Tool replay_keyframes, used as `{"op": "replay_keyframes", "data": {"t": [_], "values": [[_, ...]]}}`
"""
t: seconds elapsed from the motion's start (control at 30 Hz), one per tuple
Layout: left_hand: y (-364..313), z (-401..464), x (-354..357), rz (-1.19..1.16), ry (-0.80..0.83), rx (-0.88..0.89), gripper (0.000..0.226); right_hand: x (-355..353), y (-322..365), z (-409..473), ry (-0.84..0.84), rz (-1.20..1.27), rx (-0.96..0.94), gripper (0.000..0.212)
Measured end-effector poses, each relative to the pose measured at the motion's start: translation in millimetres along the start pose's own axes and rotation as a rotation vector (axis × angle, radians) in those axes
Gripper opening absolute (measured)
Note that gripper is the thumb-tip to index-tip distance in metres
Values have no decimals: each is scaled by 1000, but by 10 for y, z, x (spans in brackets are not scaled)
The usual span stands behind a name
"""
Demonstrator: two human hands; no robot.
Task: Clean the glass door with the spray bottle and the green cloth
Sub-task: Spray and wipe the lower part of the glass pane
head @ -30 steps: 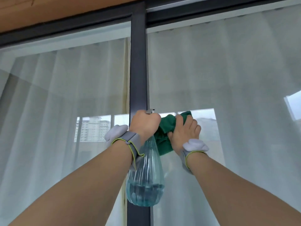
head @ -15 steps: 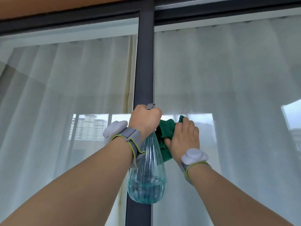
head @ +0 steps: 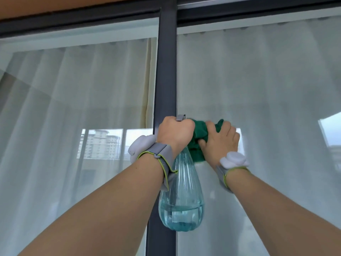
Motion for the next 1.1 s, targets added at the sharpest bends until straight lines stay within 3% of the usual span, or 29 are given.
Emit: {"op": "replay_keyframes", "data": {"t": [0.17, 0.27, 0.33, 0.4, 0.57, 0.67, 0.83, 1.0, 1.1], "values": [[51, -33, 21, 10, 14, -17, 25, 31, 30, -91, 11, -4, -241, 52], [-3, -17, 11, 19, 1, -20, 36, 68, -238, 442, 76, -18, -58, 49], [7, 18, 3, 20, -6, -28, 26, 92, -377, 623, 122, -4, 49, 48], [11, -37, 70, 24, 13, -37, 13, 0, -488, 527, 135, -6, 39, 49], [-80, -165, 270, 21, 61, -25, 22, -202, -504, -330, 156, 96, -79, 51], [-242, -341, 549, 4, 92, -32, 11, -332, -748, -663, 144, 95, -158, 51], [-378, -706, 1151, -3, 150, -79, 25, -592, -1553, -638, 46, 109, 76, 51], [-414, -918, 1607, 39, 176, -100, 6, -687, -1889, -588, 74, 68, 21, 53], [-487, -1033, 1858, 78, 169, -87, 17, -746, -2055, -605, 49, 62, 16, 58]]}}
Point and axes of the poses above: each hand's wrist, its own z-axis towards the middle knuckle, its own x-axis out of the palm, y = z × x, the point moved 8 cm from there along z, towards the middle knuckle, and after that the axes turned 12 degrees about -y, right-handed, at the moved point
